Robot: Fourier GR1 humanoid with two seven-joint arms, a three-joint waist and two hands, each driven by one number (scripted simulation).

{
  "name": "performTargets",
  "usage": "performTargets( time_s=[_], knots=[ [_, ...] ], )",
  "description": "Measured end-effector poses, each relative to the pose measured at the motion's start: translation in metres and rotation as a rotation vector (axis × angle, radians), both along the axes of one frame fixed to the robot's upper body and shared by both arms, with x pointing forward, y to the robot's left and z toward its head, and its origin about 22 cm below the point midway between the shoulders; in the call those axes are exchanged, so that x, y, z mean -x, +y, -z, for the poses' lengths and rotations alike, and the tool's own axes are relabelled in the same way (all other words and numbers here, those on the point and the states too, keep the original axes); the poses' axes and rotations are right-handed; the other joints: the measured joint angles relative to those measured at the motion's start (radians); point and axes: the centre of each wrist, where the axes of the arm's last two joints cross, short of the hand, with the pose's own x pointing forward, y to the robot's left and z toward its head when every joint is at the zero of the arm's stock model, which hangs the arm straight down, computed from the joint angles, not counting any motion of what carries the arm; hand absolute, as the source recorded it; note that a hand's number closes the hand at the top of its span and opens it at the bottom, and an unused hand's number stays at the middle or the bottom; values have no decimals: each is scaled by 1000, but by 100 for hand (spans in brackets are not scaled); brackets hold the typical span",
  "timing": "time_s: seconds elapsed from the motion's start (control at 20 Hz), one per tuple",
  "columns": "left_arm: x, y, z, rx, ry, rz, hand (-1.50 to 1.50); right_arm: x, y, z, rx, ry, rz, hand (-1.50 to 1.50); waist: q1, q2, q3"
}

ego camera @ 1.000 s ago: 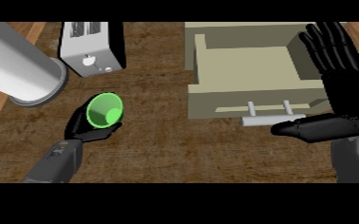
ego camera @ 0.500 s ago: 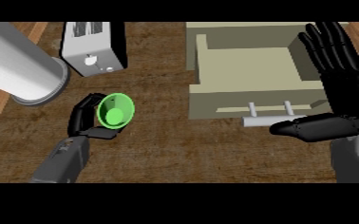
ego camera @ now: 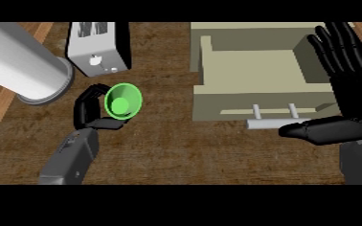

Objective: Pick up the cup, place it into the drawer and close the drawer

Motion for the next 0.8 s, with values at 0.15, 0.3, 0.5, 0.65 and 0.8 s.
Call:
performTargets(
  time_s=[0.15, 0.3, 0.5, 0.65, 0.8],
  knots=[
    [-18, -13, -17, -3, -46, 79, 150, 3, -1, 0, 5, 6, 9, -150, 9, -6, 1],
    [-43, -30, -47, 0, -105, 146, 150, 7, -8, 3, 10, 14, 19, -150, 16, -10, 3],
    [-68, -68, -85, -5, -162, 251, 150, 4, -11, 5, 14, 13, 34, -150, 26, -13, 4],
    [-81, -96, -116, -18, -180, 308, 150, 2, -4, 8, 18, 17, 42, -150, 28, -13, 3],
    [-95, -122, -158, -35, -188, 342, 150, -1, -7, 8, 19, 13, 54, -150, 28, -14, 3]
  ],
)
